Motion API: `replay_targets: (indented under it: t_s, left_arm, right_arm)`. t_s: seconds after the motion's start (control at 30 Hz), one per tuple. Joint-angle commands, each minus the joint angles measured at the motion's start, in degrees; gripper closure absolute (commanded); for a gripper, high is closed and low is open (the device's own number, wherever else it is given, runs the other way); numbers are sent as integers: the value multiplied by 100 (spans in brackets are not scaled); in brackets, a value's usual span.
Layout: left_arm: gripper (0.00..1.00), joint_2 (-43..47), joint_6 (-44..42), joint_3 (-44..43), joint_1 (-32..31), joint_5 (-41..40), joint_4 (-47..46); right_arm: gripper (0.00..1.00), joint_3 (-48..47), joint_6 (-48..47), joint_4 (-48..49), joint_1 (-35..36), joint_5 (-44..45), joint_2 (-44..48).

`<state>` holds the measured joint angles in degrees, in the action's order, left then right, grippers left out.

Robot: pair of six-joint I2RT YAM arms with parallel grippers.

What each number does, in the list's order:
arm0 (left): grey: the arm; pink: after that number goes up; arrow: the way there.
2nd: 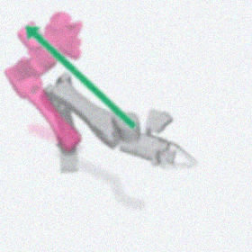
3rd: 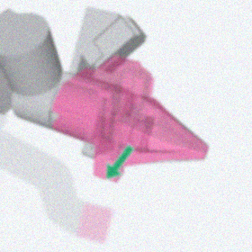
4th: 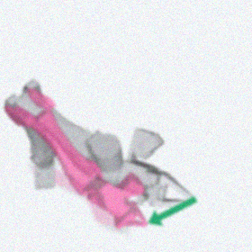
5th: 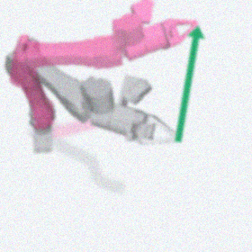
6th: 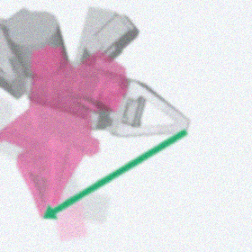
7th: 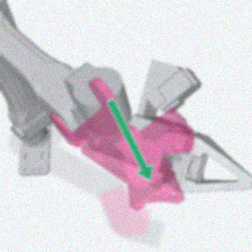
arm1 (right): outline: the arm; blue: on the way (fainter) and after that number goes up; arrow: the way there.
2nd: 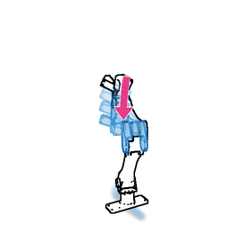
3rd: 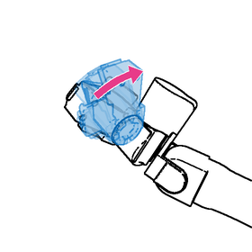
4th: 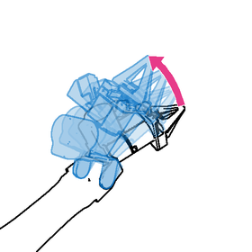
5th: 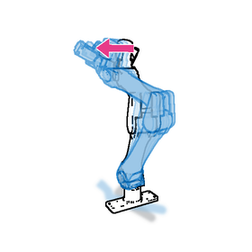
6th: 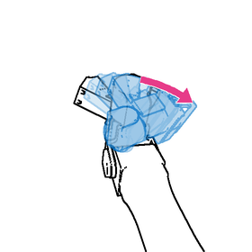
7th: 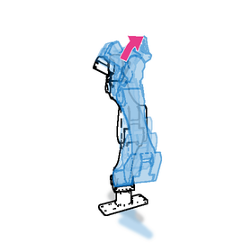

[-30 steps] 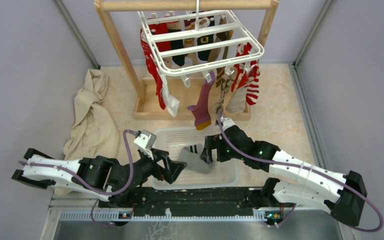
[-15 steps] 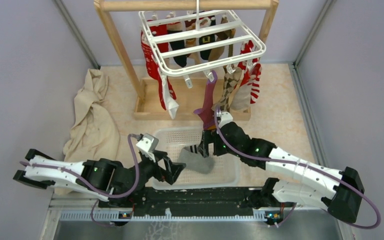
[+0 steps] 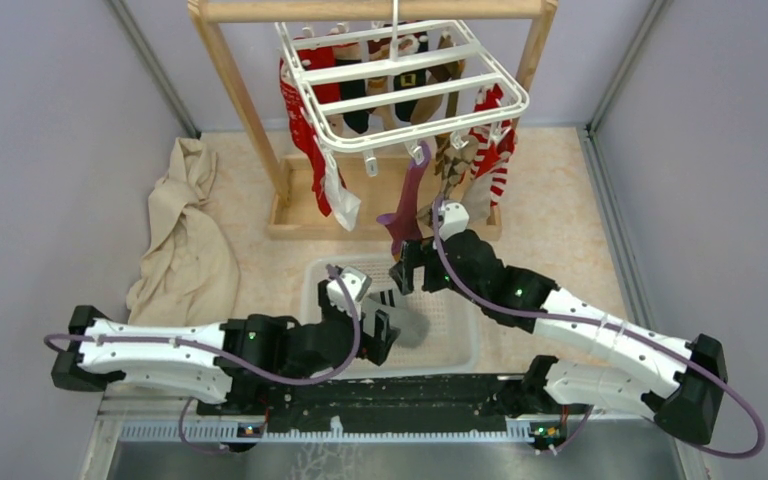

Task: Remove the socks clipped to the hanger
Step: Remove the sock from the hanger.

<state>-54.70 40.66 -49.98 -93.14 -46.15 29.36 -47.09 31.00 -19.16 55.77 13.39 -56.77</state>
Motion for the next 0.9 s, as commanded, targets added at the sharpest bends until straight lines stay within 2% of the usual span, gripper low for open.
replay_targets:
  t_s: [0.0,0.1,0.2,0.3,0.43,0.87]
  left_arm:
    - [1,-135,-311,41,757,1205,-833]
    - [1,153,-489,136,1490,1694,-1082]
    - [1,615,-674,23,2128,1762,-1011]
    - [1,808,-842,-285,2488,1679,-698]
    - [1,745,-908,-728,2555,1589,-251]
    - [1,854,-816,-709,2556,1775,-177]
  right_arm:
    - [9,-431,-278,586,75,334,151]
    - [10,-683,-383,674,75,375,-30]
    - [10,-914,-471,706,76,479,-235]
    - [9,-984,-580,821,76,712,-412]
    - [4,-969,-696,1030,77,1015,-642]
    - [2,-976,-969,1537,6,2018,-1202]
